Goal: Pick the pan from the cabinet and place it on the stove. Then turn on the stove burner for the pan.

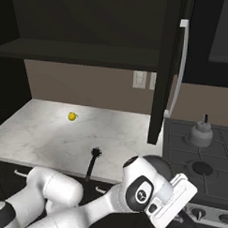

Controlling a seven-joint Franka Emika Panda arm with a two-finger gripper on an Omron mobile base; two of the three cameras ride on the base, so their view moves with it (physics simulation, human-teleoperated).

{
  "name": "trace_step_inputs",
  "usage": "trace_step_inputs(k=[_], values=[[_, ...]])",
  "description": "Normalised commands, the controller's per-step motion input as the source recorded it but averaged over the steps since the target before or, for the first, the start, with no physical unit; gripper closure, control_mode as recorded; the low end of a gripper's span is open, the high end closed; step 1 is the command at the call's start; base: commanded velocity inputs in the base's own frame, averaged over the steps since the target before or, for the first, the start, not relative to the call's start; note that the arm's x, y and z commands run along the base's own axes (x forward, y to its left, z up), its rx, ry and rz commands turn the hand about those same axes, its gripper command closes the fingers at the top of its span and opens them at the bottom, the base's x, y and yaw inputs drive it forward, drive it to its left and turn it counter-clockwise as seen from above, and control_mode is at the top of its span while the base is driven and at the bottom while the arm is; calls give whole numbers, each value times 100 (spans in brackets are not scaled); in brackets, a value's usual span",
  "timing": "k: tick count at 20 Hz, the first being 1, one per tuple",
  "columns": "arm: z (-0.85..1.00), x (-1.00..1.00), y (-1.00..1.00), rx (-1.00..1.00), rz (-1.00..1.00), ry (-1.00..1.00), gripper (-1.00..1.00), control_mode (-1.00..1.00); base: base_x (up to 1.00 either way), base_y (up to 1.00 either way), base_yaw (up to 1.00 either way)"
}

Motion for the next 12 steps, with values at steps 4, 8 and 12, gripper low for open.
trace_step_inputs(k=[4,8,12], values=[[-11,-15,-61,11,-4,0,100,-100,0,0,0],[-8,-5,-63,11,-4,0,100,-100,0,0,0],[-10,0,-64,10,-4,0,100,-100,0,0,0]])
